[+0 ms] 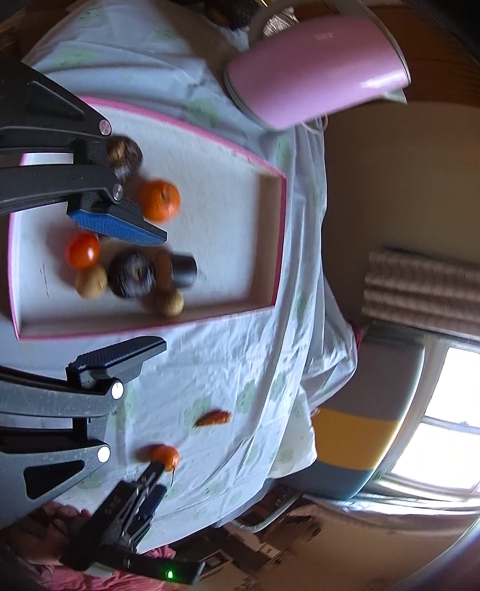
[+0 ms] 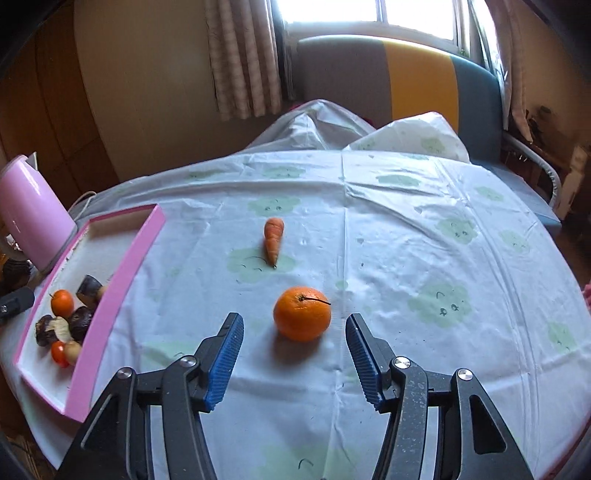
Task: Organize fruits
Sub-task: 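Grasp the carrot with the left gripper while the right gripper grasps the mandarin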
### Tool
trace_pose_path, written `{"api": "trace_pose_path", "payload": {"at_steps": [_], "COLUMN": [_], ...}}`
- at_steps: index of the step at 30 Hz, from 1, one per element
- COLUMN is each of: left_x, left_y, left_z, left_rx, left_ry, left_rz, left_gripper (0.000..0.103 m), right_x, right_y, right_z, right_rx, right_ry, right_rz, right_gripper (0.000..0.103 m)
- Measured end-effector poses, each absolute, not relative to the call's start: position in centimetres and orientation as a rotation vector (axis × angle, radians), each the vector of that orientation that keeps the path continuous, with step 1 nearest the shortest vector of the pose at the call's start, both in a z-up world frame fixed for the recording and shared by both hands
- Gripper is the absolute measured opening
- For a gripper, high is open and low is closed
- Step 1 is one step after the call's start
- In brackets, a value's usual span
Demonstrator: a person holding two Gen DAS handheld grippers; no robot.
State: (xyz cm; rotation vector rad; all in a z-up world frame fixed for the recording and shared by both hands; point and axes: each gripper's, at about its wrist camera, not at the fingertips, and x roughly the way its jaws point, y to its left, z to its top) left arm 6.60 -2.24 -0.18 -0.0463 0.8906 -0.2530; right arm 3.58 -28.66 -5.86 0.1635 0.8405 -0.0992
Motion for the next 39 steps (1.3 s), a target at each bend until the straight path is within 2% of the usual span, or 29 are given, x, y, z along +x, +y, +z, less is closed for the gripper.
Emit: {"api": "trace_pose_path", "payload": {"at_steps": [4, 6, 8, 11, 16, 28, 29, 30, 31, 39], "left_x": [7.9, 8.7, 9.5, 11.0, 13.5, 19.2, 19.5, 19.7, 19.8, 17.4], "left_y": [-5.5, -7.2, -8.6, -11.0, -15.1, -22.6, -22.9, -23.1, -23.2, -19.0], "left_z": [-0.6, -0.9, -1.1, -1.8, -3.2, -7.4, -7.6, -8.0, -8.3, -5.1], "left_rx": [-0.012, 0.0, 0.007, -0.003, 0.007, 0.043, 0.054, 0.063, 0.064, 0.01], "left_ry": [0.922, 0.937, 0.941, 0.972, 1.018, 1.111, 1.111, 1.116, 1.123, 1.072], "left_rz": [-0.317, -0.348, -0.381, -0.438, -0.506, -0.542, -0.536, -0.528, -0.526, -0.506], "left_gripper": [0.052, 0.052, 0.052, 0.045, 0.041, 0.041, 0.039, 0.027, 0.02, 0.02], "right_x": [4.8, 5.3, 5.4, 5.3, 4.9, 4.9, 4.8, 4.8, 4.8, 5.1], "right_y": [-28.5, -28.5, -28.5, -28.6, -29.1, -29.7, -29.8, -29.8, -29.8, -29.5], "right_z": [-7.4, -8.0, -8.2, -8.1, -8.1, -8.3, -8.3, -8.3, -8.3, -8.2], "right_rx": [0.157, 0.138, 0.129, 0.113, 0.114, 0.135, 0.137, 0.138, 0.136, 0.127], "right_ry": [0.866, 0.881, 0.871, 0.865, 0.853, 0.847, 0.846, 0.846, 0.846, 0.851], "right_rz": [-0.098, -0.103, -0.091, -0.074, -0.076, -0.042, -0.042, -0.041, -0.041, -0.037], "right_gripper": [0.056, 0.043, 0.04, 0.039, 0.038, 0.038, 0.038, 0.038, 0.038, 0.038]}}
